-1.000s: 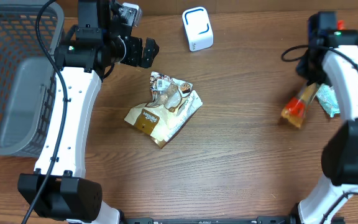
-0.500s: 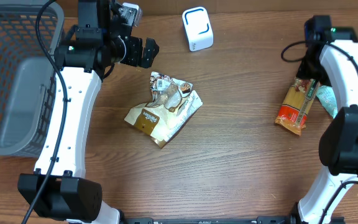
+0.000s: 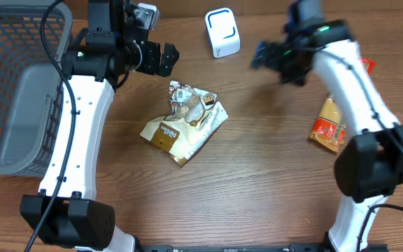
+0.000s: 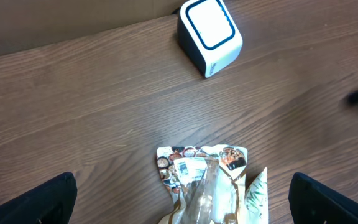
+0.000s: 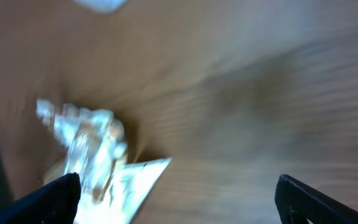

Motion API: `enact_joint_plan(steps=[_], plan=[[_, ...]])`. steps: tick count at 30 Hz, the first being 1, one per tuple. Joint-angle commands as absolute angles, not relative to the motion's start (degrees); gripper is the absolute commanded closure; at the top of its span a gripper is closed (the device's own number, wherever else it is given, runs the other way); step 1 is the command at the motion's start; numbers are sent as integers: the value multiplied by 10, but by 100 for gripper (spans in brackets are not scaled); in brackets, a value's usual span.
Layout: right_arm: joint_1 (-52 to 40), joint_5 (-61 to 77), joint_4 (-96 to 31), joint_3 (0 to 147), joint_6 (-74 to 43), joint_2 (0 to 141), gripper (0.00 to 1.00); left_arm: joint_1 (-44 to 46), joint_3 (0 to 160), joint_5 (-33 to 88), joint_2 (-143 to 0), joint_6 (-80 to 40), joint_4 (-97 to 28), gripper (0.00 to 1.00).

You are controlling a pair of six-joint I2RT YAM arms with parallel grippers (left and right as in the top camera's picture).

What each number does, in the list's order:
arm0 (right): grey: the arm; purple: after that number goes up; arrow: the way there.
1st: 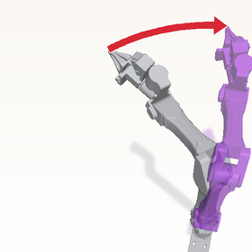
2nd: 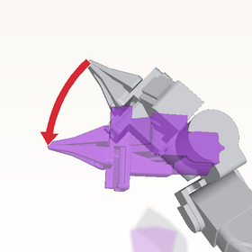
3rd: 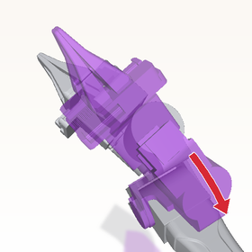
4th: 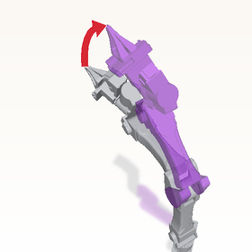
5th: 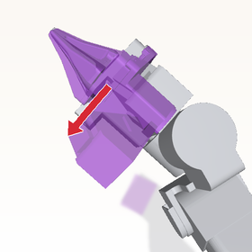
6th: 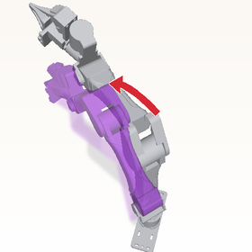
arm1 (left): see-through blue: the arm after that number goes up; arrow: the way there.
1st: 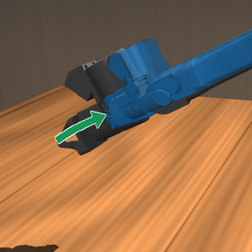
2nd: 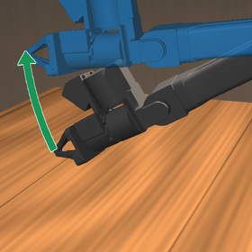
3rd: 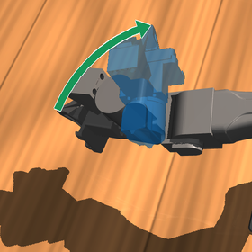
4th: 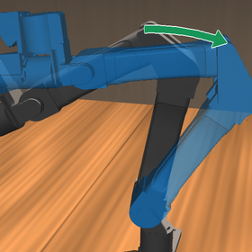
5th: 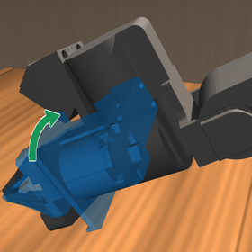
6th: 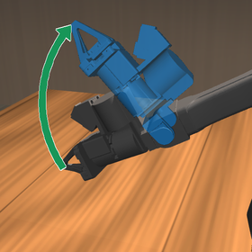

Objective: Scan the item barcode
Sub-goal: 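Move the right gripper to the white shampoo tube and grasp it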

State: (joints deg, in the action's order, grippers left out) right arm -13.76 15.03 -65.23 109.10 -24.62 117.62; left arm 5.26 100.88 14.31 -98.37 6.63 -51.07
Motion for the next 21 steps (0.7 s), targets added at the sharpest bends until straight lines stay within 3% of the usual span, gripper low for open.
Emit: enact_joint_plan(steps=[1,7,12,18,21], plan=[[-201,209,-638,1037,-300,1197,1,57,1014,144,-975,77,-508,0],[-279,241,-623,990,-315,1197,5,57,1014,144,-975,77,-508,0],[-347,230,-628,986,-326,1197,22,57,1014,144,-975,77,-508,0],[-417,67,-612,986,-449,1197,48,57,1014,144,-975,77,-508,0],[-441,23,-604,986,-485,1197,54,57,1014,144,-975,77,-508,0]])
